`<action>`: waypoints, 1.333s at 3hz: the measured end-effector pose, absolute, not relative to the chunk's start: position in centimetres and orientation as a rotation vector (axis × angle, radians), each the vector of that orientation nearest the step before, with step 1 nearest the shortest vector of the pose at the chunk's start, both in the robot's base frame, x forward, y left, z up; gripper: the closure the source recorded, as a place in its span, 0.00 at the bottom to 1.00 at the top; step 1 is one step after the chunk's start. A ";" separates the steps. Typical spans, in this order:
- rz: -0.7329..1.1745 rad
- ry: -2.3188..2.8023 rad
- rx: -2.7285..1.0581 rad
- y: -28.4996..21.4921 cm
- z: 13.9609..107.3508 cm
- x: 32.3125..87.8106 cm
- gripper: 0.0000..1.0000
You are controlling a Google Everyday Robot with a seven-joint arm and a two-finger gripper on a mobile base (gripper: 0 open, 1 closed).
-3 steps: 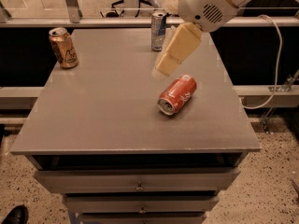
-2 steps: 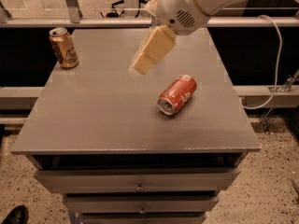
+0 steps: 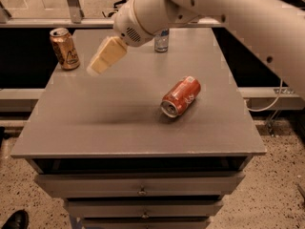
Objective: Pick orange can
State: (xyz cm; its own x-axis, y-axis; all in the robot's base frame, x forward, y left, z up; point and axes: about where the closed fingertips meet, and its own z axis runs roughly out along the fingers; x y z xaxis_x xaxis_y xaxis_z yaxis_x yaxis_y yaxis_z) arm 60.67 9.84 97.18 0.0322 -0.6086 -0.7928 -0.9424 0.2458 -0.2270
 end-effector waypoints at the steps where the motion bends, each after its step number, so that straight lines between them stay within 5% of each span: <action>1: 0.540 1.672 -1.395 13.5 94.4 64.3 0.00; 4: 0.725 1.660 -1.129 21.5 87.8 74.8 0.00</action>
Offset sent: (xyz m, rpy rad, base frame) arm 0.1092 0.0907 -0.0923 0.1951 0.1032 -0.1093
